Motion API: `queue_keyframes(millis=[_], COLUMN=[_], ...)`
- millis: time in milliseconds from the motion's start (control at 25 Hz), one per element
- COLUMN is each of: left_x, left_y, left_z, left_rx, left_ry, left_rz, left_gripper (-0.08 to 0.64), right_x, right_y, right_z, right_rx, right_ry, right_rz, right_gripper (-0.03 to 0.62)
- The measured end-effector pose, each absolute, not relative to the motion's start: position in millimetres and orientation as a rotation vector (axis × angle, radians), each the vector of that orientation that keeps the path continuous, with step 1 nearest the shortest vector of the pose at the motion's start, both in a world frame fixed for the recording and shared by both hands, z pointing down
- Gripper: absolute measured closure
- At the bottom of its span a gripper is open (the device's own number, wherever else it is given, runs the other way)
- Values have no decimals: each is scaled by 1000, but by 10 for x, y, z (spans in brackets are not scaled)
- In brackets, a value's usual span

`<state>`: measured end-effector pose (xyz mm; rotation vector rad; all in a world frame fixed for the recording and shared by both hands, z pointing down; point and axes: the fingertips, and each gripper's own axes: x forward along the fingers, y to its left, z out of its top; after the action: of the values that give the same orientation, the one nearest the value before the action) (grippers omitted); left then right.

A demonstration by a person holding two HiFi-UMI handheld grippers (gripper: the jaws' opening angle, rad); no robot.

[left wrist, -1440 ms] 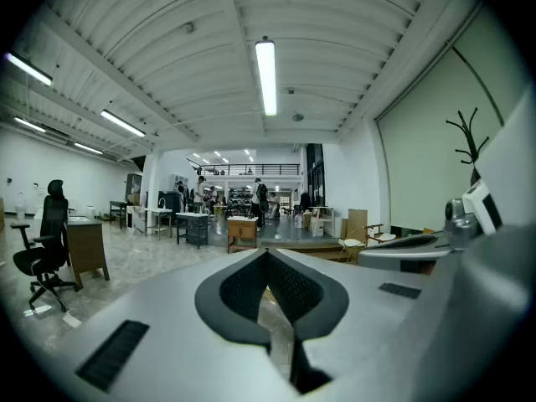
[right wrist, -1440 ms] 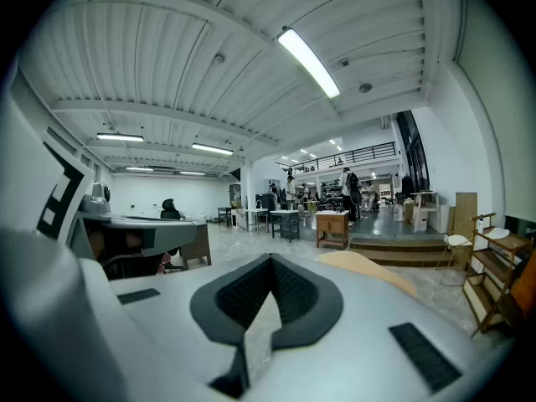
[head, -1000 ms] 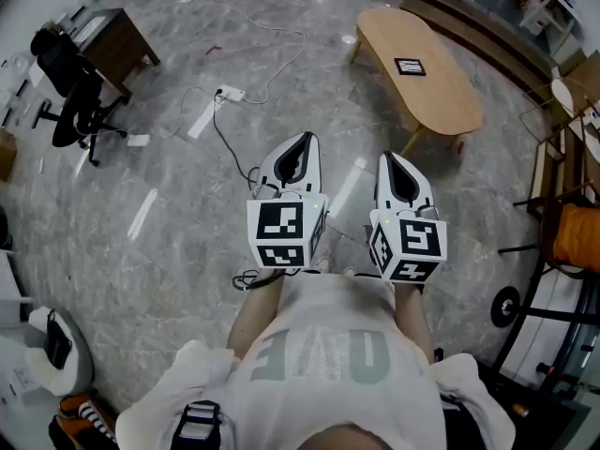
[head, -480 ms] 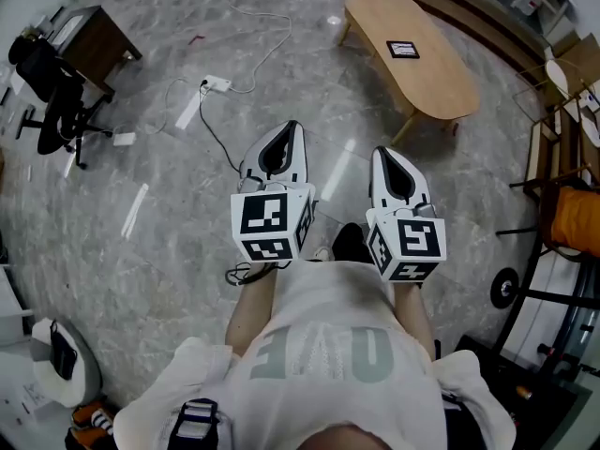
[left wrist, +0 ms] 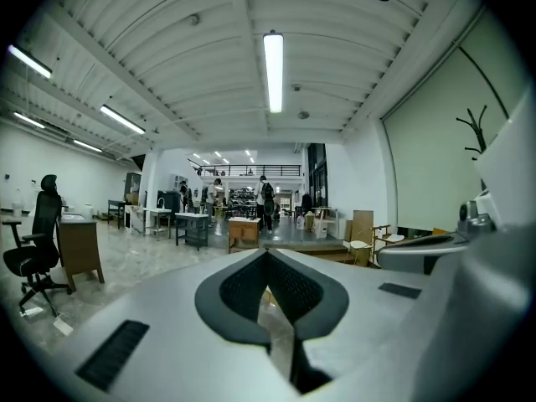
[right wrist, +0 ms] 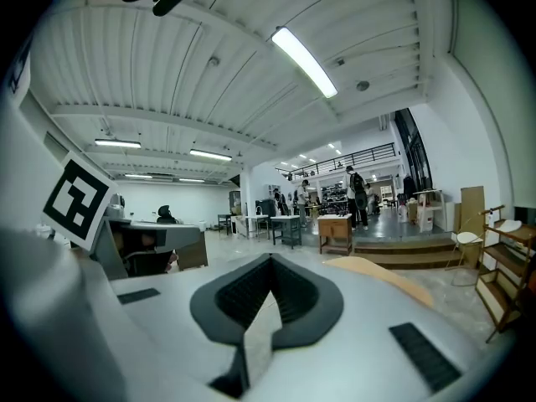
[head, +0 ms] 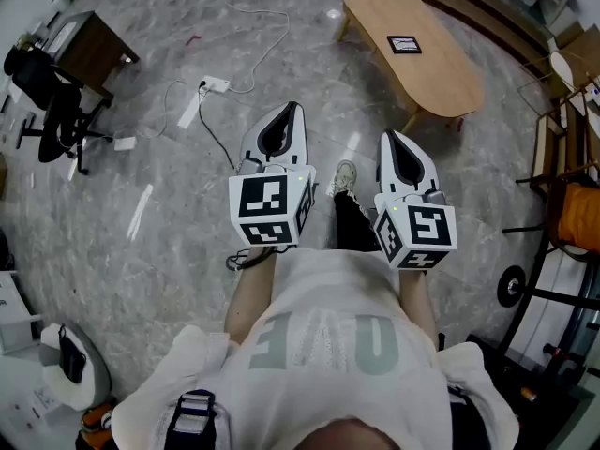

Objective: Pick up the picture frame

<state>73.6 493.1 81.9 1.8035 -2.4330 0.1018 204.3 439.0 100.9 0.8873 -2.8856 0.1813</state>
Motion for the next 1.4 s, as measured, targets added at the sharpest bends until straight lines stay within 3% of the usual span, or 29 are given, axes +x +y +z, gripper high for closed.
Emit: queue_keyframes(millis=[560,1080,1400], left_x=[-72,-1330,-1693], left_y=[3276,1212,479], left_z=[871,678,751], left_rx=[1836,1733,1690], left_ry=[-2466,-2507,-2487], left_rz=[100,109,125], left_gripper=[561,561,561], right_x=[933,-366,-784], right_y=[2759,661,-46], right_z=[1064,998,1018], right_rx=[780,630,570], right_ry=[-2921,-2883,-2882], right_rz=[87,154,205], right_gripper=[588,588,588])
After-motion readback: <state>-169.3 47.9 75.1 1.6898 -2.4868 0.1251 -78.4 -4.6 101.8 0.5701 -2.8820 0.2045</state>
